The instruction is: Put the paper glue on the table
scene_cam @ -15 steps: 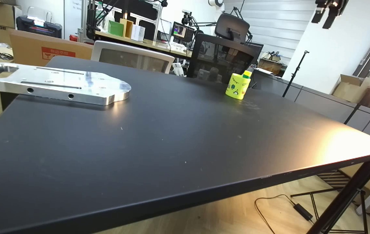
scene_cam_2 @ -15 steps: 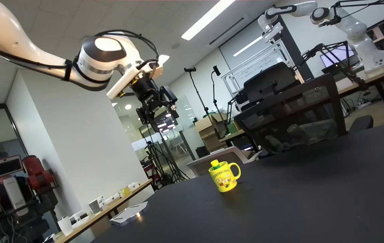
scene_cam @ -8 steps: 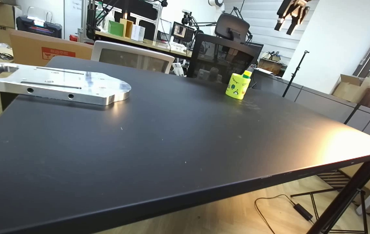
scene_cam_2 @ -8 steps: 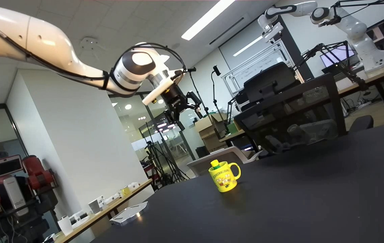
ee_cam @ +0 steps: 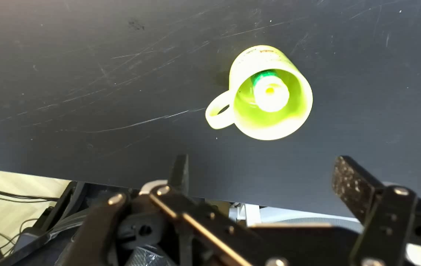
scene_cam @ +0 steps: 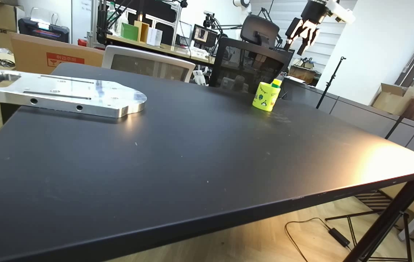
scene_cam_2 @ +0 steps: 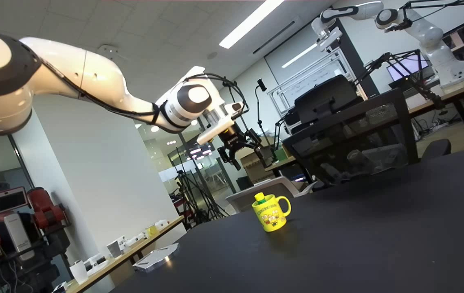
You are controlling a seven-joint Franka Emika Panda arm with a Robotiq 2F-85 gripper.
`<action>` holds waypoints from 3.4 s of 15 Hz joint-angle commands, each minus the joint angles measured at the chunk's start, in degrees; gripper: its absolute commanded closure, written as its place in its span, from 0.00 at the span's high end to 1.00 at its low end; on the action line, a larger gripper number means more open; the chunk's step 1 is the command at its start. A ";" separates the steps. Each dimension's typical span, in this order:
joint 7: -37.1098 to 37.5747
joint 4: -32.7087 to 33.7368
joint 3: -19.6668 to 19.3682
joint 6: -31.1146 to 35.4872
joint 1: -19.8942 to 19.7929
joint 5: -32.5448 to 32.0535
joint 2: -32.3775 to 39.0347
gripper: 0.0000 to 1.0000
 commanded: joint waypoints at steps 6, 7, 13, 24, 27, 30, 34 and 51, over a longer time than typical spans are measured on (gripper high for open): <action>1.50 4.99 2.36 0.17 -0.51 0.24 7.56 1.00; 1.63 5.18 2.40 0.08 -0.51 0.19 8.08 1.00; 2.05 6.06 2.26 -0.32 -0.65 -0.02 10.71 1.00; 2.80 5.89 2.80 -1.06 -0.61 0.47 11.04 0.18; 3.04 4.45 3.00 -2.85 -0.33 0.37 7.75 0.09; 2.86 1.35 3.07 -4.61 0.06 -0.01 2.08 0.09; 2.48 -5.15 2.45 -7.28 0.61 -1.28 -7.69 0.09; 2.99 -45.50 2.47 7.54 2.57 -1.54 -27.11 0.09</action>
